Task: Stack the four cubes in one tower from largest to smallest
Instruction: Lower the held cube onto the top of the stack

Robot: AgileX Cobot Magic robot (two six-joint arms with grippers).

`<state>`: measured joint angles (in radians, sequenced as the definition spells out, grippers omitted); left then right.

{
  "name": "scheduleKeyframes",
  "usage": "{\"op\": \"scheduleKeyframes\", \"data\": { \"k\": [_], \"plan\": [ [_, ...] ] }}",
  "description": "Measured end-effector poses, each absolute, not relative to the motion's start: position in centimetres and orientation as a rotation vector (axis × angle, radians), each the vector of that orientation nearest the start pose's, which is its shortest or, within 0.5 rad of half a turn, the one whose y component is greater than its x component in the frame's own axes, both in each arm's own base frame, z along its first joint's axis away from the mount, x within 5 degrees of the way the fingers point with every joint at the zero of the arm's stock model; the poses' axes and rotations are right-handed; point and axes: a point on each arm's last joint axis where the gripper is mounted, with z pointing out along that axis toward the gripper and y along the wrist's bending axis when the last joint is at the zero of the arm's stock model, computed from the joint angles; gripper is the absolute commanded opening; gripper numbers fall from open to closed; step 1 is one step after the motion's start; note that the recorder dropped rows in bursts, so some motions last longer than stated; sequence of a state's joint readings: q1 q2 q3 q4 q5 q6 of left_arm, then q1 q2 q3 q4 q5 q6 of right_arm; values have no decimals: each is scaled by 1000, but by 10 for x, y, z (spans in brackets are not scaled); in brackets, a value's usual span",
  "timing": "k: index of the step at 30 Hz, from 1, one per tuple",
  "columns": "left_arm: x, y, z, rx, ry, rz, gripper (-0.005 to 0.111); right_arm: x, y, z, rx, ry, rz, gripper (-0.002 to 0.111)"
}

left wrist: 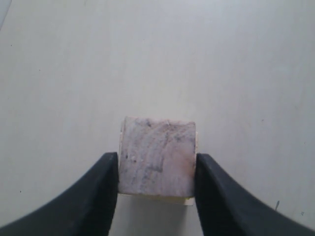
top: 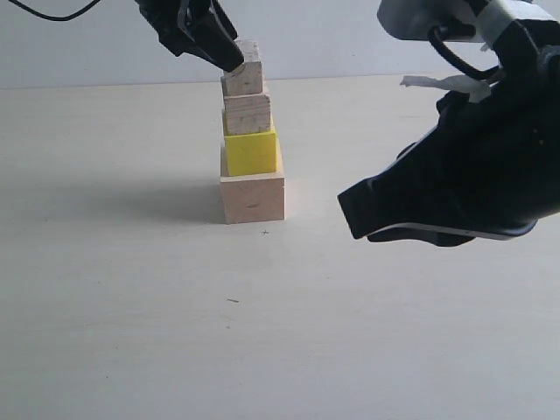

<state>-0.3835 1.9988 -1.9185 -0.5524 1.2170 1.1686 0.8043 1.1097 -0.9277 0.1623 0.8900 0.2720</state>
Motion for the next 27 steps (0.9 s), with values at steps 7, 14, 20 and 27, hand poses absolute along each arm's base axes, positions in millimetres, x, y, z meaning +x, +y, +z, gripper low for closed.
{"op": "scheduleKeyframes", "data": {
  "k": [7, 14, 20, 27],
  "plan": [
    [386, -204, 315, 1704, 1918, -494, 60, 138, 160, 316, -616, 2584, 590, 0],
    [387, -204, 312, 1714, 1927, -494, 63, 138, 160, 316, -616, 2584, 590, 0],
    [387, -204, 311, 1715, 1929, -495, 63, 138, 160, 316, -616, 2584, 590, 0],
    [390, -204, 311, 1694, 1920, -457, 63, 138, 160, 316, -616, 2584, 590, 0]
  ]
}}
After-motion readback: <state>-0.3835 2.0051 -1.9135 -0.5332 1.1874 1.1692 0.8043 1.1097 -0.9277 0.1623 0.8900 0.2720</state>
